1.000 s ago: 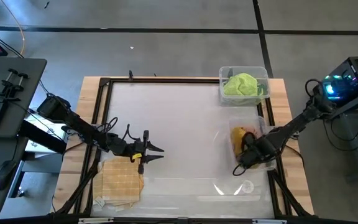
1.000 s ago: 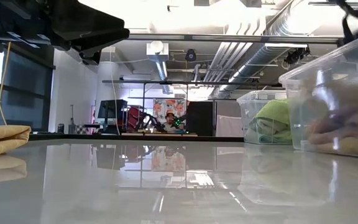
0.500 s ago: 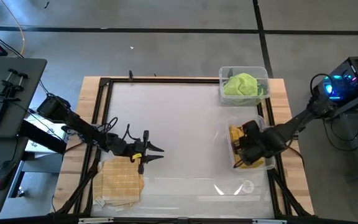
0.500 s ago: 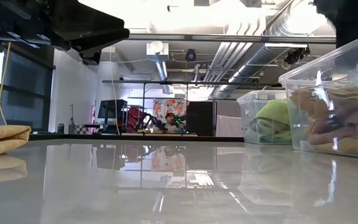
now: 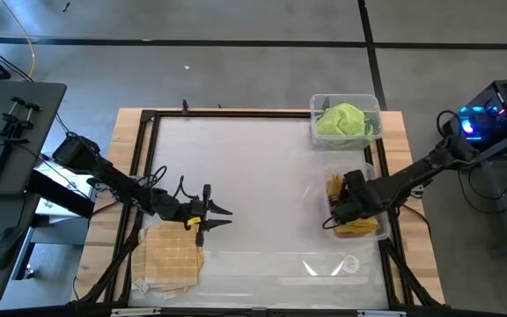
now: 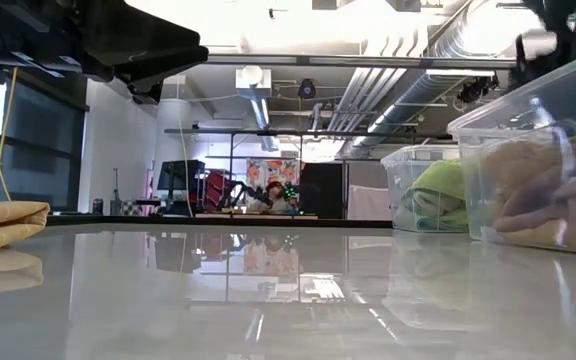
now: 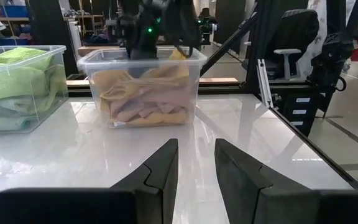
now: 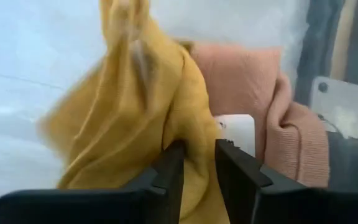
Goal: Sort towels by color in basket
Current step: Put the yellow kitchen towel into the bottom transparent bin, then put the light yellow kitchen towel into the bottom transparent bin
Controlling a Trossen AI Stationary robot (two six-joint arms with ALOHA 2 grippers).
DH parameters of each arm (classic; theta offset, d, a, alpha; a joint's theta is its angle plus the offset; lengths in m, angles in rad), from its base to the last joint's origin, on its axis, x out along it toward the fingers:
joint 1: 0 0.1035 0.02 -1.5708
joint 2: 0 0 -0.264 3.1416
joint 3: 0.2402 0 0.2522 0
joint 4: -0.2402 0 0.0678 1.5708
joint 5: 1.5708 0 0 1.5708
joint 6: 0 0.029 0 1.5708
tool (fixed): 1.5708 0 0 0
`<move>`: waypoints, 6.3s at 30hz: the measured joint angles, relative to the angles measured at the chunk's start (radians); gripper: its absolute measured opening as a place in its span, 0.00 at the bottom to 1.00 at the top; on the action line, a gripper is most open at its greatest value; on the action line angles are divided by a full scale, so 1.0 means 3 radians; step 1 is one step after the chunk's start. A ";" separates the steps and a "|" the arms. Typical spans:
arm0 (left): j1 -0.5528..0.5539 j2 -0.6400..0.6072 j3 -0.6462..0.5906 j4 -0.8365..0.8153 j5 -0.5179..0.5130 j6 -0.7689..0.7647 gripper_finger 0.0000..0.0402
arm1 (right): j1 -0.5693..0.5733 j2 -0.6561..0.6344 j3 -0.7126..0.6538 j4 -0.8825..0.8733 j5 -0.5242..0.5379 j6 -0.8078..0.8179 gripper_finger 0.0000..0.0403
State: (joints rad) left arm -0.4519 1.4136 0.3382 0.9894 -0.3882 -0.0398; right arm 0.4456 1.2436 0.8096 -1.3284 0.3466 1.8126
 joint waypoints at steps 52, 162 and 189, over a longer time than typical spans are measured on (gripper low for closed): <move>-0.0289 0.0517 0.0199 -0.2032 -0.0783 -0.0336 0.02 | 0.0081 0.1615 0.0568 0.5592 0.0830 -0.5137 0.19; -0.0689 -0.0771 0.0684 -0.3479 -0.2232 -0.0556 0.00 | 0.0350 -0.0354 0.0802 -0.0818 -0.0233 -0.0765 0.26; -0.0600 -0.0771 0.0684 -0.3458 -0.2230 -0.0557 0.00 | -0.0488 -0.0385 -0.0232 0.0650 -0.0287 -0.1378 0.28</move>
State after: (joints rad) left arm -0.6318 1.1824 0.5434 -0.0482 -1.0573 -0.2070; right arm 0.2991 1.1282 0.7398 -1.1336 0.2604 1.3992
